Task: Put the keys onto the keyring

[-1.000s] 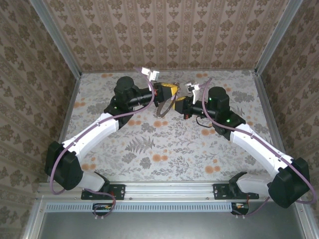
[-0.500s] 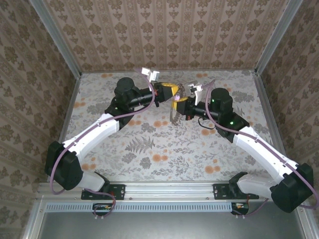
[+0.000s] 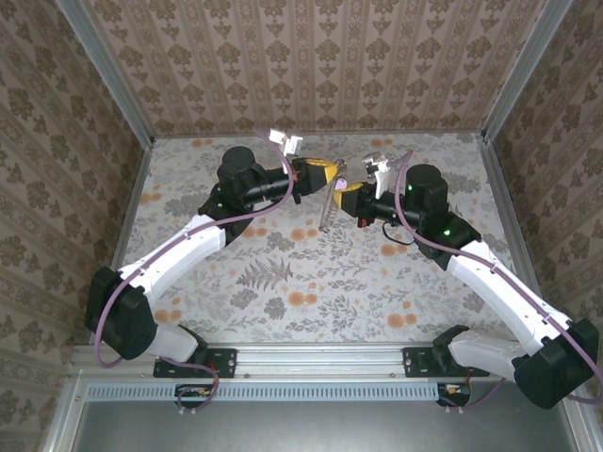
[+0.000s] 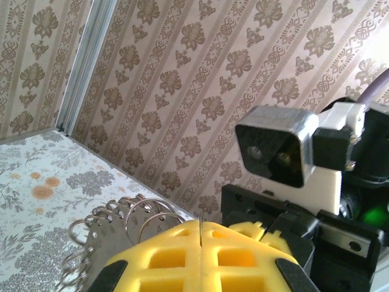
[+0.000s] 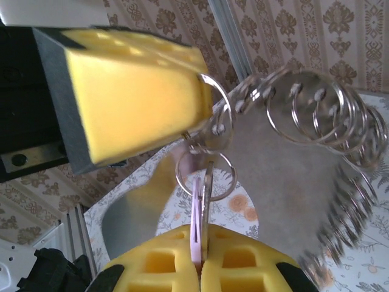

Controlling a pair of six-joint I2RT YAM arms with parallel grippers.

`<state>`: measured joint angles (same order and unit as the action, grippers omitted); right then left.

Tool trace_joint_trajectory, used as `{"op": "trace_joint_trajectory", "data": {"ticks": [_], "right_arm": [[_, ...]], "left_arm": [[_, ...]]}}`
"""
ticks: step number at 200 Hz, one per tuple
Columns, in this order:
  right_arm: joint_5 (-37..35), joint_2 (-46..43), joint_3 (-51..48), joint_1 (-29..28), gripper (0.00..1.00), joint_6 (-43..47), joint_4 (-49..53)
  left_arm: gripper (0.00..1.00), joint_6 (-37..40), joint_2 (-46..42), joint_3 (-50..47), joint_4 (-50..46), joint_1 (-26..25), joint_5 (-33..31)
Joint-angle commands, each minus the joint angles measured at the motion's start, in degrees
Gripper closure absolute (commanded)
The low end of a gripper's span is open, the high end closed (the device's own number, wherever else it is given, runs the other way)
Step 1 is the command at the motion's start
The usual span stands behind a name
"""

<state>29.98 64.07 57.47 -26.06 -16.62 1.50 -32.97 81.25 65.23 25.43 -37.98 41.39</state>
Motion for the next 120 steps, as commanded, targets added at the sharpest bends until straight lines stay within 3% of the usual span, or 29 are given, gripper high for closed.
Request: {"op": "trace_joint_trajectory", "data": {"ticks": [1,120], "right_arm": [[0.95,-0.64,3.1,0.53,1.0,2.71,3.54],[5.54,3.27,11.87,3.05,1.0,9.61,13.9]], "left_arm": [[1.0,2.19,-0.86,0.6,0.24,-0.34,1.44],[1.0,4.14,-0.98,1.22,-2.37,-0.39,3.77]]}}
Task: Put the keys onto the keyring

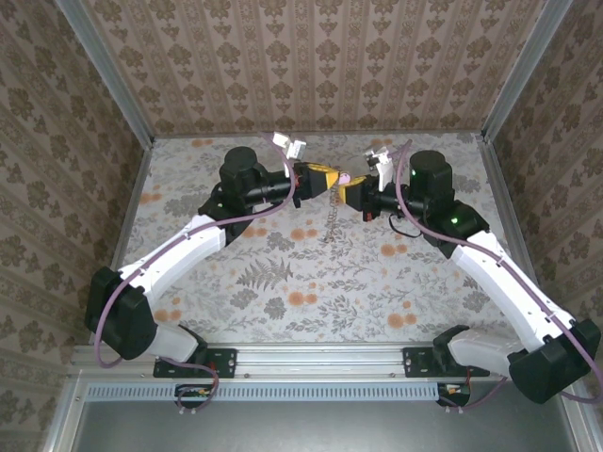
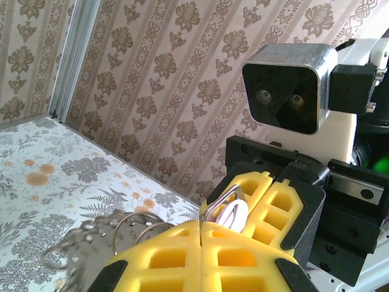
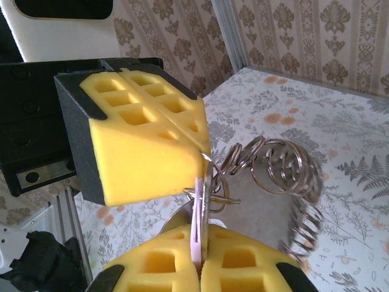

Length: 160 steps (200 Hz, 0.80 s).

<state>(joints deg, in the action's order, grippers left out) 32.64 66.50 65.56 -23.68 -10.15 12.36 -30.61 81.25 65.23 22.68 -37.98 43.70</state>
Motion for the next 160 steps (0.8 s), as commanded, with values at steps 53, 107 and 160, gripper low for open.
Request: {"op": "trace_joint_trajectory", "data": {"ticks": [53,107,160], "right_arm": [[3.76,0.62,6.42,3.36,1.0,4.97,5.86],[4.74,2.63,7.71,3.91,1.0,3.87,4.65],[5.22,5.75,10.0,4.05,1.0,3.64,4.5]], "left_arm": [[1.0,2.46,-1.01,1.07,-0.25,-0.43,1.52],[1.0,3.09,-0.46,2.15,-2.99,-0.43,1.21],[0.71,4.39,-1.13,2.17,-6.11,-0.24,-0.7]]}}
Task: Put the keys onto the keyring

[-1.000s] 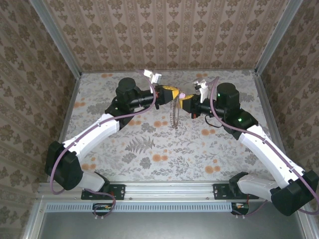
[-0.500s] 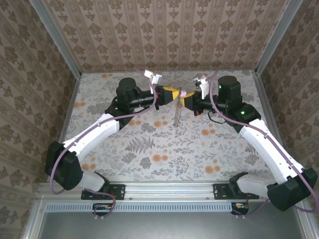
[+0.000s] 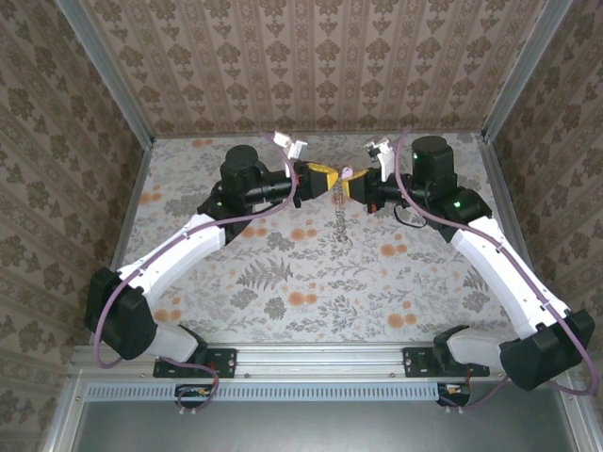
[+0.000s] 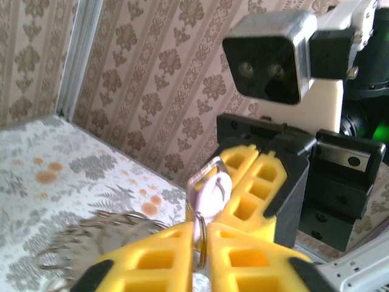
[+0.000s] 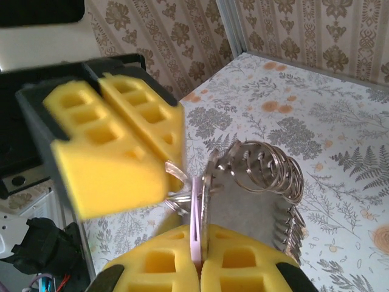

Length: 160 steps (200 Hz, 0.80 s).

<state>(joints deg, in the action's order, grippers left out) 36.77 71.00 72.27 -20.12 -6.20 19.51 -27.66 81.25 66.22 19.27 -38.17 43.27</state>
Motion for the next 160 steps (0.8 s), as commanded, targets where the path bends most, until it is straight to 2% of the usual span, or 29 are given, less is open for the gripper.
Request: {"op": "trace_joint_trajectory", "data": {"ticks": [1,20,83,160], "right_arm": [[1.1,1.29,3.35,0.46,1.0,-0.31,-2.68],[1.31,2.82,4.09,0.61,1.0,-0.05,-2.36],[2.47,11.49,7.97,1.04,1.0,0.53,-2.69],[7.38,29.86,21.47,1.12,1.0,-0.38,-3.45]], "left_arm": [[0.7,1.45,-1.16,1.1,-2.72,-0.01,-0.32],[0.56,1.48,-2.02,0.42,-3.04,0.57,-1.73],[0.33,1.67,-7.42,-2.53,-5.5,5.34,-4.77],[0.29,1.37,-12.02,-5.22,-8.87,10.17,-6.0]]}}
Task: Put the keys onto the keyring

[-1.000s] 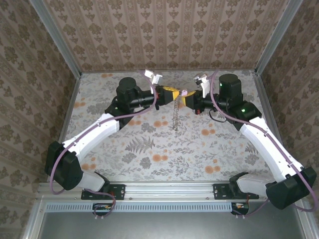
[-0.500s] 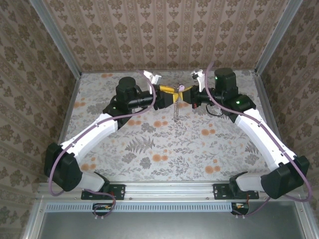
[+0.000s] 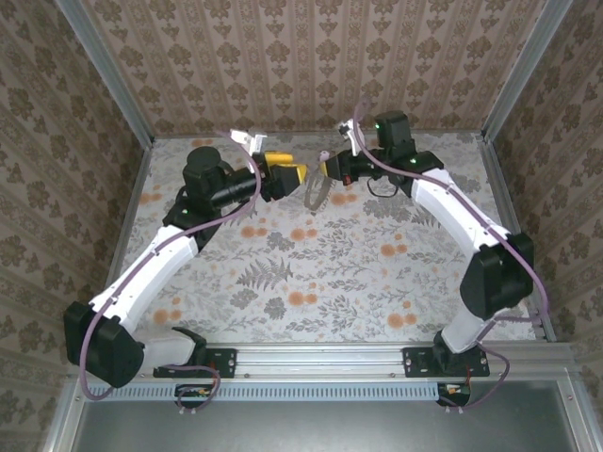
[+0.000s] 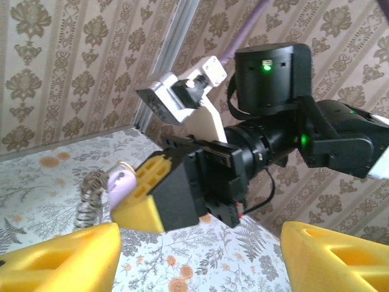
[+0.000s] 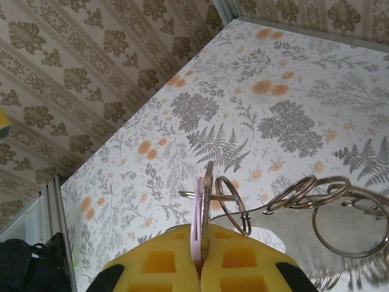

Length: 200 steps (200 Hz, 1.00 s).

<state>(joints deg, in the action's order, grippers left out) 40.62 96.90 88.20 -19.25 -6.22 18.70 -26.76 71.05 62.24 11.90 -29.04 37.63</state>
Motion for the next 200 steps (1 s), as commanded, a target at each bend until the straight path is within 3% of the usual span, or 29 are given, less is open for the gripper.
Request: {"op": "trace_joint_trajectory", "data": {"ticks": [1,35,121,200], "right_arm": [[3.56,4.2,5.69,0.21,1.0,-0.37,-2.58],[4.26,8.2,4.43,0.15,1.0,-1.61,-4.38],[-0.88,0.5,-32.33,-0.26,1.0,-12.45,-26.11],[-3.32,-6.4,-47.66,-2.7,1.0,-16.09,-31.95]], "left_arm": [[0.29,0.48,-1.89,-1.24,-1.61,1.06,-0.36],[0.28,0.53,-3.75,-2.6,-2.91,2.06,-2.59],[0.27,-2.51,-4.6,-7.1,0.02,1.76,-4.15],[0.26,-2.66,-4.25,-8.51,0.05,0.65,-6.07]]}}
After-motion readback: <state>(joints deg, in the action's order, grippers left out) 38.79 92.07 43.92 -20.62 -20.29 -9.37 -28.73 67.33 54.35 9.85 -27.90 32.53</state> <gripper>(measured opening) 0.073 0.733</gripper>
